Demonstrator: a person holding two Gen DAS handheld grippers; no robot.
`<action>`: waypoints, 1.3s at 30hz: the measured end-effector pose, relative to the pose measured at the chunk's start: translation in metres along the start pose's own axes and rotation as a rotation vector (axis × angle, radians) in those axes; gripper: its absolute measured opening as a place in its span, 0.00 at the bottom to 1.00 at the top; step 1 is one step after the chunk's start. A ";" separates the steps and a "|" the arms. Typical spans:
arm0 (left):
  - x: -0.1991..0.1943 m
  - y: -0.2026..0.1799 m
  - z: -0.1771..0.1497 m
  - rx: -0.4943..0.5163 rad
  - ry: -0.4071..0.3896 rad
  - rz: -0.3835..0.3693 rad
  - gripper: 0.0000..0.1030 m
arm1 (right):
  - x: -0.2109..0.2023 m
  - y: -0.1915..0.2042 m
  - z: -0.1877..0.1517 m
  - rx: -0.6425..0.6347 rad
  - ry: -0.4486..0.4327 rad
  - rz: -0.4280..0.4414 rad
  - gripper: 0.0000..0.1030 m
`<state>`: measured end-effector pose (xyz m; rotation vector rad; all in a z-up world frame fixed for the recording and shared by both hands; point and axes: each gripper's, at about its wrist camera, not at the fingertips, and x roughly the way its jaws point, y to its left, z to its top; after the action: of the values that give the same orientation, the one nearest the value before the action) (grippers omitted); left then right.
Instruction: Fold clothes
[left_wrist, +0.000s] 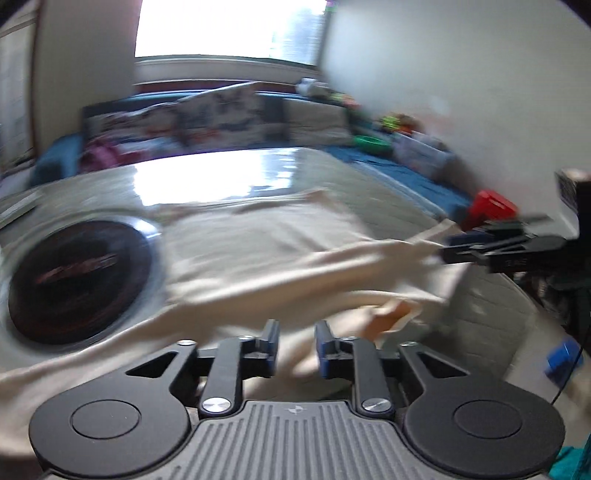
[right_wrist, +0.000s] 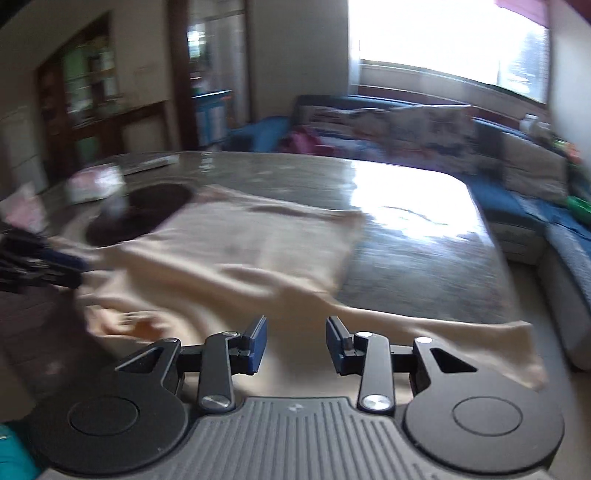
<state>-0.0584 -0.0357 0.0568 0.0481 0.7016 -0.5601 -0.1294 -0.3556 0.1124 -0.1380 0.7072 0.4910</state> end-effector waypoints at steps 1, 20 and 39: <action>0.006 -0.007 0.001 0.021 0.006 -0.016 0.29 | 0.003 0.010 0.002 -0.019 0.005 0.035 0.34; 0.032 -0.033 -0.011 0.199 0.057 -0.055 0.02 | 0.017 0.080 -0.013 -0.245 0.060 0.127 0.03; 0.001 0.005 -0.010 0.073 0.045 -0.070 0.04 | -0.005 0.073 -0.006 -0.212 0.067 0.217 0.10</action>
<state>-0.0612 -0.0298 0.0478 0.1052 0.7288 -0.6535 -0.1710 -0.2951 0.1141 -0.2795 0.7388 0.7727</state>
